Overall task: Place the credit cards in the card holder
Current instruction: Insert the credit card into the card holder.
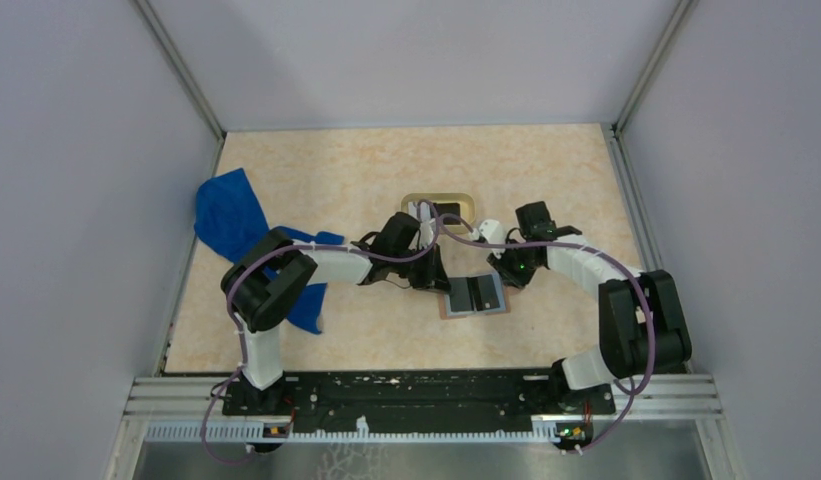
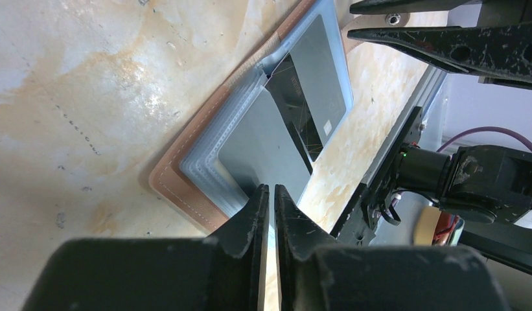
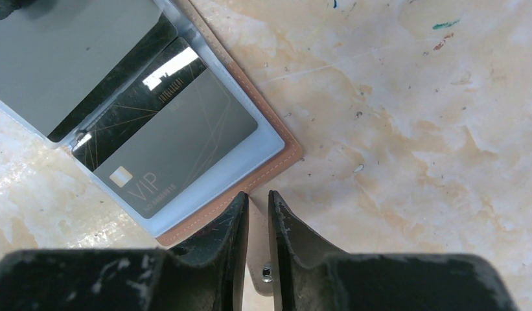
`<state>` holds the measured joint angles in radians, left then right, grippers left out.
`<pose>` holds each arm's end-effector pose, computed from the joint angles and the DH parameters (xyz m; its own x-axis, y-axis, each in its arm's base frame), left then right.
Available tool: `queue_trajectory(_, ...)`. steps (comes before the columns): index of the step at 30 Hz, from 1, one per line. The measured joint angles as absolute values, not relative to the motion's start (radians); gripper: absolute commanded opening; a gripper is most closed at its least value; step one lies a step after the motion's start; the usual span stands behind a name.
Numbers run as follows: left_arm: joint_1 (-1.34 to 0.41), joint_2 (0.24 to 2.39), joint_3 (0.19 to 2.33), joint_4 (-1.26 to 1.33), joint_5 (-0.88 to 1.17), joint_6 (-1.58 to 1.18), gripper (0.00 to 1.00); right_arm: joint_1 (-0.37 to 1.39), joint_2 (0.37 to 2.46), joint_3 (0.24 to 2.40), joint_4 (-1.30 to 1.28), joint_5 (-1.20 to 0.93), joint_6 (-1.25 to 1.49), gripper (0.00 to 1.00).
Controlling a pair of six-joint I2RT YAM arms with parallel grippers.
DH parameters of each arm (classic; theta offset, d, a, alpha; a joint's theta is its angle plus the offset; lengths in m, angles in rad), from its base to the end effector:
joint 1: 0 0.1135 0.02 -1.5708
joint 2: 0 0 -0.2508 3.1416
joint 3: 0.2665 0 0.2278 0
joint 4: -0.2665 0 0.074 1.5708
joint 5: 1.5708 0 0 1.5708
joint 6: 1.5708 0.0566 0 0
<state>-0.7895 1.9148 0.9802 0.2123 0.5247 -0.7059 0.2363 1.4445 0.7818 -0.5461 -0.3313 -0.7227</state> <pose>0.2444 -0.2867 0.1272 -0.9246 0.1350 -0.3561 0.3671 0.5652 -0.7388 0.2326 0.0750 0.1551 -0.4614 -0.7544 -0.4668 -0.8514 0.5245 -0.0061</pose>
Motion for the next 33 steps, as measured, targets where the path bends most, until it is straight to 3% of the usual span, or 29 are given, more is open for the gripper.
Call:
queue_trajectory(7, -0.789, 1.915, 0.970, 0.233, 0.533, -0.702, 0.13, 0.233, 1.468, 0.795, -0.554, -0.331, -0.713, 0.10)
queue_trajectory(22, -0.789, 1.915, 0.954, 0.252, 0.552, -0.690, 0.13, 0.341, 1.499, 0.808, -0.569, -0.392, -0.697, 0.10)
queue_trajectory(28, -0.789, 1.915, 0.947, 0.266, 0.555, -0.686, 0.13, 0.319, 1.491, 0.808, -0.569, -0.384, -0.686, 0.16)
queue_trajectory(33, -0.789, 1.905, 0.922, 0.301, 0.559, -0.686, 0.15, 0.235, 1.437, 0.808, -0.572, -0.430, -0.686, 0.31)
